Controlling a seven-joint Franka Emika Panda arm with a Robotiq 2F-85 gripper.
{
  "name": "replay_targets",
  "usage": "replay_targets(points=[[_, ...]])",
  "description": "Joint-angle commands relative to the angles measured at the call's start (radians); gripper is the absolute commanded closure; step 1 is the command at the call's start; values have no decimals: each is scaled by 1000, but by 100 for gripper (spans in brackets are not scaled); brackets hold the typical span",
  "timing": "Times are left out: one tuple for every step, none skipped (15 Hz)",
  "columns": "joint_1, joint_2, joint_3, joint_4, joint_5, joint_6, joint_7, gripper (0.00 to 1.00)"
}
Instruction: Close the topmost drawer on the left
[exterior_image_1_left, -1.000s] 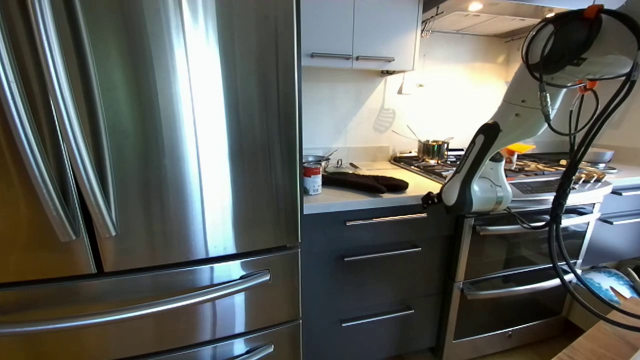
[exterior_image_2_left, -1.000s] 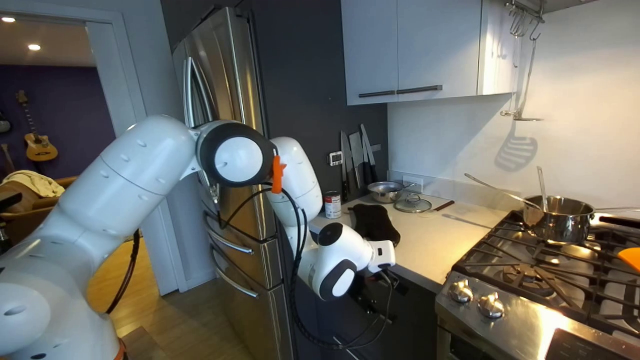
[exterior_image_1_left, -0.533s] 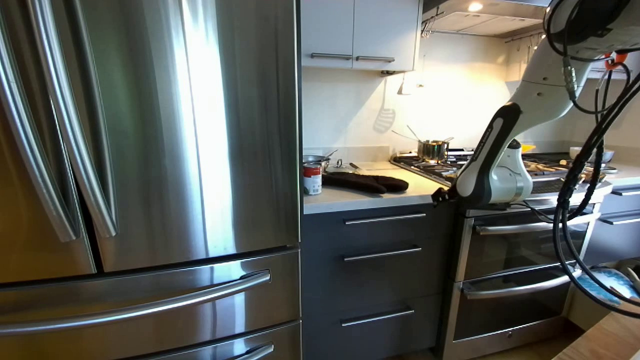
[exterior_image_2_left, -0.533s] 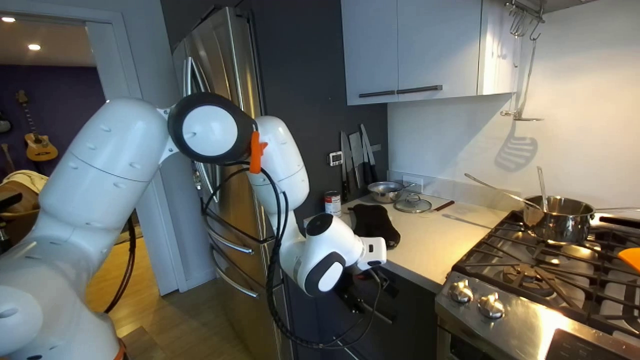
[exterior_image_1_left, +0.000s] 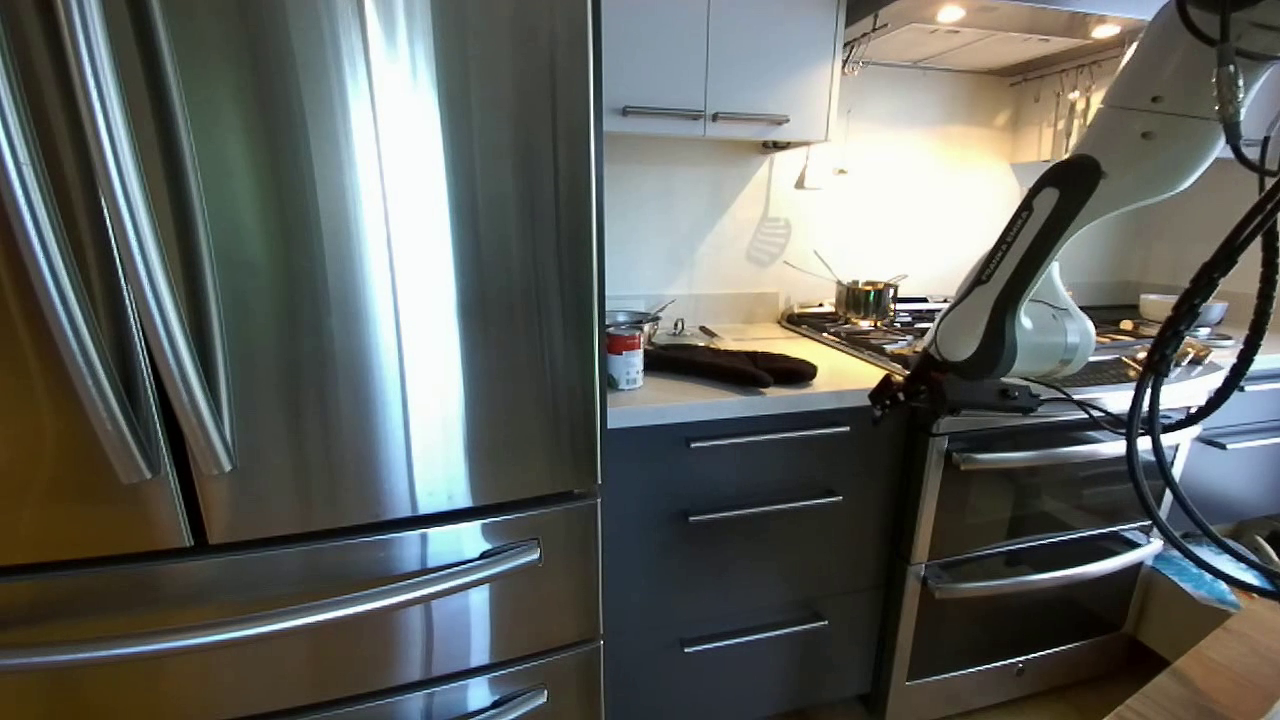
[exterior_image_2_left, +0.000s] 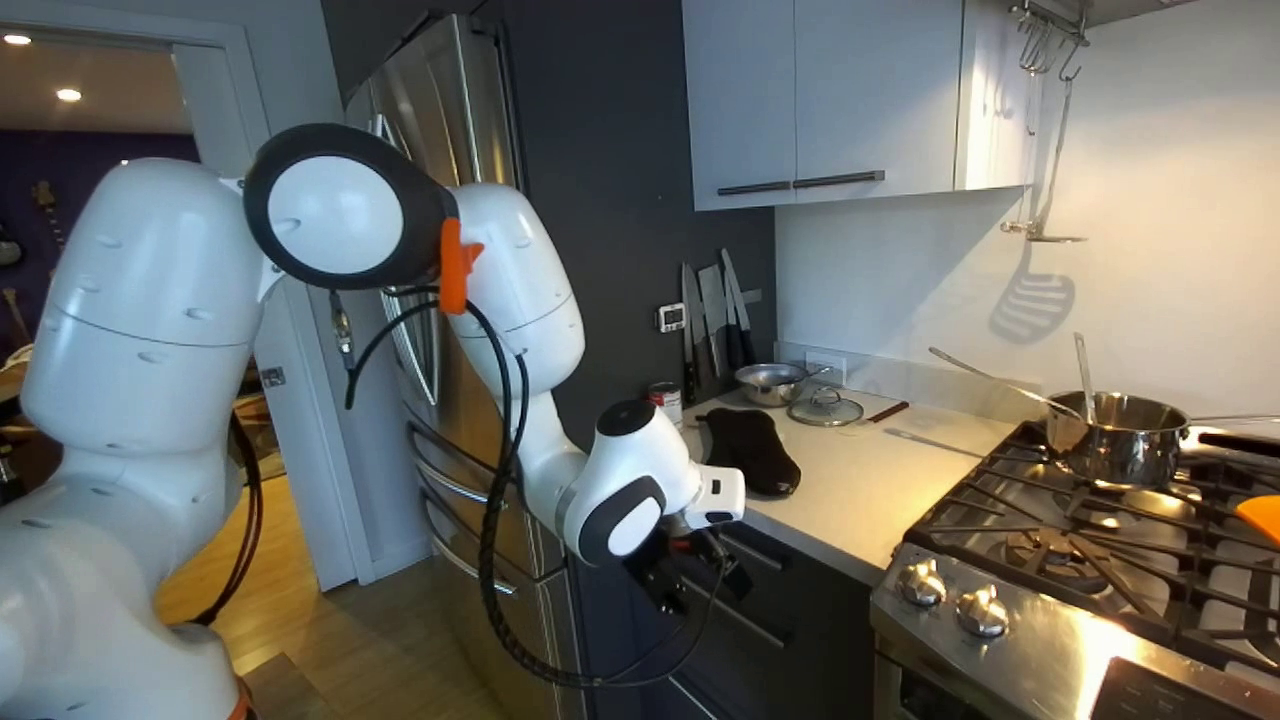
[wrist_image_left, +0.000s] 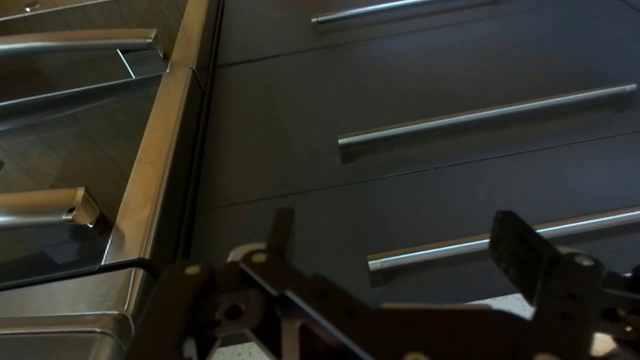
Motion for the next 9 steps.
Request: replay_targets(points=[[-139, -86, 134, -93, -32, -91, 7, 0], [-172, -102, 171, -110, -30, -120, 0, 0], [-211, -112, 214, -127, -27, -137, -8, 0], [-230, -128, 236, -144, -21, -144, -15, 0], [-264, -144, 275, -165, -20, -164, -24, 0], [-280, -163, 294, -184, -16, -170, -28, 0], [-290, -189, 311, -209, -12, -170, -28, 0], [-303, -214, 328, -230, -12, -178, -31, 0], [-304, -240, 334, -252, -11, -176, -31, 0]])
